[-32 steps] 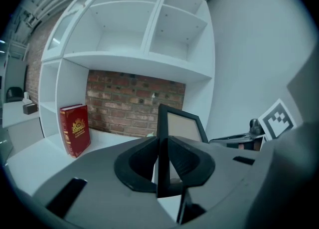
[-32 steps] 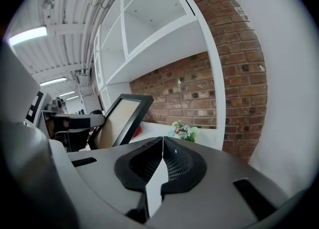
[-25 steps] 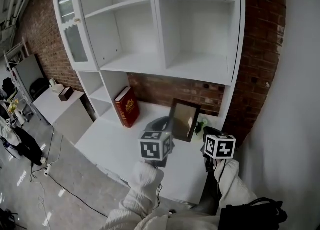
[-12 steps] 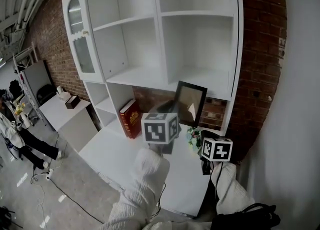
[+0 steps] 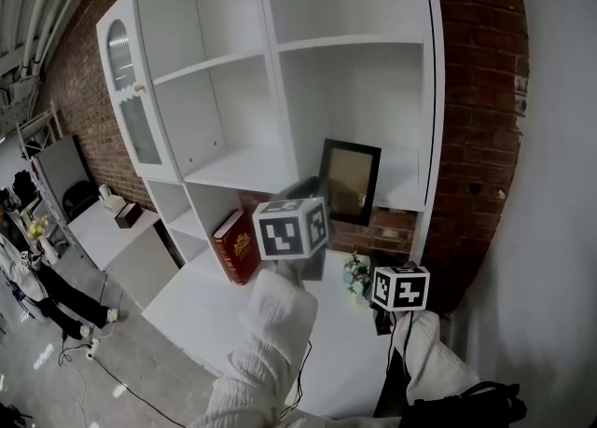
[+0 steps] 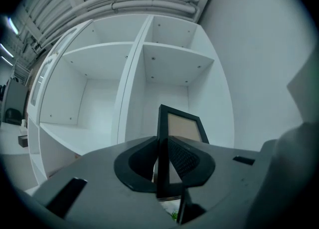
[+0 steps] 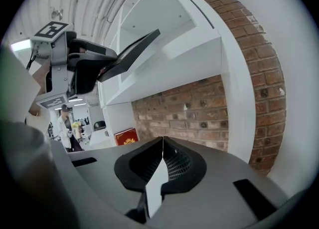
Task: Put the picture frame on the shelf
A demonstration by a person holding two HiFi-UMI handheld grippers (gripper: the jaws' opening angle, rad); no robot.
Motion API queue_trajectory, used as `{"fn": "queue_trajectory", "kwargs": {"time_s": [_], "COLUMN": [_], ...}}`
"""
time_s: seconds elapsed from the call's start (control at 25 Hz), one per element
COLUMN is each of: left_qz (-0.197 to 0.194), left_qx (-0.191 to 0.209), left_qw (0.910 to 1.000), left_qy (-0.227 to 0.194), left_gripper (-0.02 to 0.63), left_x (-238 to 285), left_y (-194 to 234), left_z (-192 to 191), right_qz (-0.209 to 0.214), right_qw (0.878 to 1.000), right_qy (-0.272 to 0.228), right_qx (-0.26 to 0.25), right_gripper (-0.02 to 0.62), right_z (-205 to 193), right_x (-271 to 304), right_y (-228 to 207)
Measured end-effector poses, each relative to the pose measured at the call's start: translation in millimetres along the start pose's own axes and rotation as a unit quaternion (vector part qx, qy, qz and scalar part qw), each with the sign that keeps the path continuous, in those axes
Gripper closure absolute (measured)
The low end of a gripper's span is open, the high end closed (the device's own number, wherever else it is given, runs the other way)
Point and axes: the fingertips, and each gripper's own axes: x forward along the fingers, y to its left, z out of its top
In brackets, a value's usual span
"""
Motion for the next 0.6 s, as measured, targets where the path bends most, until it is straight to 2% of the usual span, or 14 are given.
{"fn": "queue_trajectory", "kwargs": {"time_s": [0.24, 0.44, 0.6], "left_qz": [-0.013, -0.006, 0.004], "left_qx": [0.003, 0.008, 0.004], "left_qw": [0.9999, 0.9994, 0.9983], "left_qy": [0.007, 0.033, 0.059], "left_gripper": [0.537, 0.537, 0.538], "left_x": [37, 66, 84], "left_y": [-6, -5, -1], "left_z": [19, 30, 21], "right_qz": [0.002, 0.0, 0.0], "right_qw": [1.0, 1.0, 0.999], "right_qy": [0.012, 0.02, 0.027], "right_qx": [0.007, 0.012, 0.021], "right_gripper": [0.571, 0.571, 0.571], "right_z": [14, 22, 21], "right_x": [20, 28, 33], "right_y": [-7, -11, -13]}}
